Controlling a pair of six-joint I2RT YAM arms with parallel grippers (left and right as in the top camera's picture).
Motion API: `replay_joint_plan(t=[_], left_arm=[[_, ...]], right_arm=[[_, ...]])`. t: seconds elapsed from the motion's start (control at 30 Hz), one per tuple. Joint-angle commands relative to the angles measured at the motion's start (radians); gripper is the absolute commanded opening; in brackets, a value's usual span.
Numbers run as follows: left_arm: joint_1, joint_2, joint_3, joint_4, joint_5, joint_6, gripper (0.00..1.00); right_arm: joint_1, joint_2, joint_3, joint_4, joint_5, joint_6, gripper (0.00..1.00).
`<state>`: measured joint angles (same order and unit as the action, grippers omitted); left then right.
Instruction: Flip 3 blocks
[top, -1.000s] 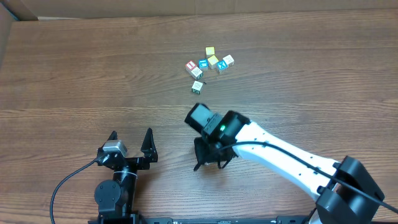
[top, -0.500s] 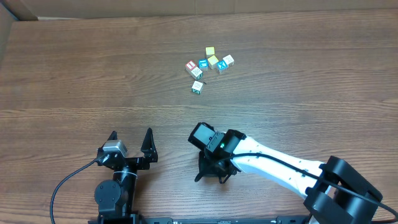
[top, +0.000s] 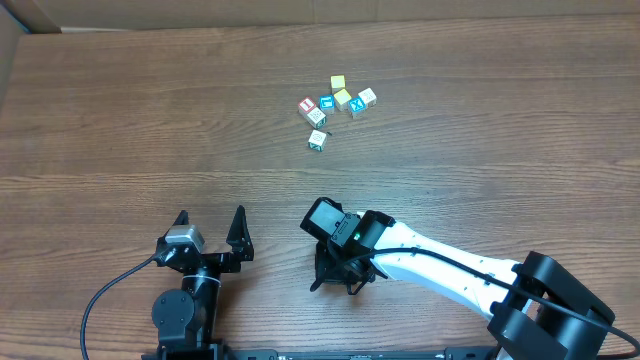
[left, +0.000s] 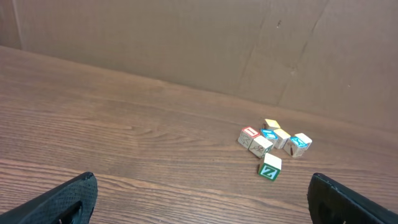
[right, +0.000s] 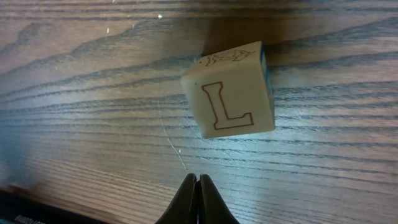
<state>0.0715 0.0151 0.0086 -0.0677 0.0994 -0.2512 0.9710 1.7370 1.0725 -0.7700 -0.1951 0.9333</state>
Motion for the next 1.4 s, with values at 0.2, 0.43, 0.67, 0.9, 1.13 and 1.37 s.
replay_joint_plan(t=[0.2,0.43,0.67,0.9,1.13,1.37], left_arm=[[-0.006,-0.01,-0.004,-0.003,-0.003,0.02,1.0],[-0.006,-0.009,-0.004,-0.003,-0.003,0.02,1.0],[-0.006,-0.009,-0.004,-0.003,-0.003,0.02,1.0],[-0.006,-0.009,-0.004,-0.003,-0.003,0.02,1.0],[-0.006,-0.009,-0.004,-0.003,-0.003,0.02,1.0],[-0.006,-0.009,-0.004,-0.003,-0.003,0.02,1.0]], right_arm=[[0.005,-0.009,-0.008,-0.033,0.015,0.056,0.04],[0.0,-0.007,-0.039,0.007,0.019,0.085,0.04],[-0.01,-0.007,-0.039,0.062,0.03,0.085,0.04],[-0.019,-0.007,-0.039,0.118,0.129,0.085,0.04],[-0.019,-0.007,-0.039,0.151,0.166,0.085,0.04],[-0.019,-0.007,-0.029,0.158,0.101,0.047,0.04]])
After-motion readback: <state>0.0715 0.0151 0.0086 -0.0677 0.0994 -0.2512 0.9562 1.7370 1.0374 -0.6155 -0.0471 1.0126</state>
